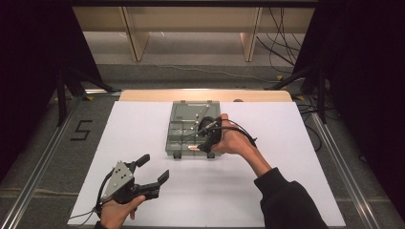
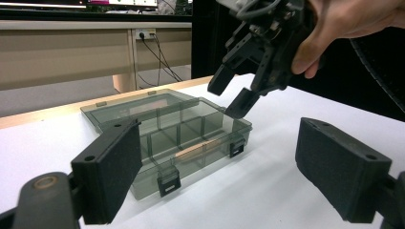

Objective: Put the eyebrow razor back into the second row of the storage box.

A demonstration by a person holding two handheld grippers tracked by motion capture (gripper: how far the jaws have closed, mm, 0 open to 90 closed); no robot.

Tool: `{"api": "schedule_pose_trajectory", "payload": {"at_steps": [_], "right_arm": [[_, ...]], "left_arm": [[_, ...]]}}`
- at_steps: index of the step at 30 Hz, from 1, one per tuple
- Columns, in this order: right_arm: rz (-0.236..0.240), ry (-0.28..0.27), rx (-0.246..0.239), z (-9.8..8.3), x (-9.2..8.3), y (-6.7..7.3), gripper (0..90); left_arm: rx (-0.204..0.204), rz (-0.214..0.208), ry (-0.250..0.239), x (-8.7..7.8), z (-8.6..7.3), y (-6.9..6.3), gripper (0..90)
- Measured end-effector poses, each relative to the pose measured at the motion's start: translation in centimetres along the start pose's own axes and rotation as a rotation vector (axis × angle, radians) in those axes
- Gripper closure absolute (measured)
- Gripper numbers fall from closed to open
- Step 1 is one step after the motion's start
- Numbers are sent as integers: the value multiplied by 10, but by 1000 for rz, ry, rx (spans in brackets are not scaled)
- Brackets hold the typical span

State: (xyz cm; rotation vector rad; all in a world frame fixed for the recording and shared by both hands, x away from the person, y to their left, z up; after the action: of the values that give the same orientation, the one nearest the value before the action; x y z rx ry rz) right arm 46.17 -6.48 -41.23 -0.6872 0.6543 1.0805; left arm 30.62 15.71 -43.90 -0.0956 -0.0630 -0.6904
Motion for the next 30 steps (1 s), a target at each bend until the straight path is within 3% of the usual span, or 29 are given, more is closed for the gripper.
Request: {"api": "schedule_pose_trajectory", "payload": {"at_steps": [5,7,8,11,15,16,22,24,30], "right_arm": [[-16,-35,20,-4,-12,3,366],[-32,-61,26,-8,-19,4,341],[-39,-74,28,-10,-22,5,333],[-47,-117,50,-15,-30,7,320],[-59,-138,59,-20,-36,11,309],[-68,-154,54,-23,-39,13,307],[-95,-236,102,-38,-50,23,297],[-96,-235,108,-39,-51,24,296],[-127,-307,153,-57,-61,26,281]], "left_arm": [[0,1,1,0,0,0,158],[8,-21,-15,2,0,1,158],[-23,0,8,0,-1,-2,158],[-28,9,11,-1,-1,-2,158],[-14,12,4,0,-1,-1,158],[8,-8,-2,1,0,0,158],[2,2,5,0,-1,0,158],[1,2,4,0,-1,0,158],[-1,2,4,0,-1,0,158]]}}
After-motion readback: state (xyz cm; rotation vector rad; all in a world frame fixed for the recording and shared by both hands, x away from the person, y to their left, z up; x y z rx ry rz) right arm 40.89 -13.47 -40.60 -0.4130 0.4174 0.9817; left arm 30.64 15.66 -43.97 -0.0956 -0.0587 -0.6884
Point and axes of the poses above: each handheld gripper's, and its own axes: x roughly forward along the jaws, z roughly out of its top, y roughly to its left, the point moved 3 cm from there along x, roughly forward along the jaws, and after that the axes turned 13 degrees about -y, right-handed, at the moved point
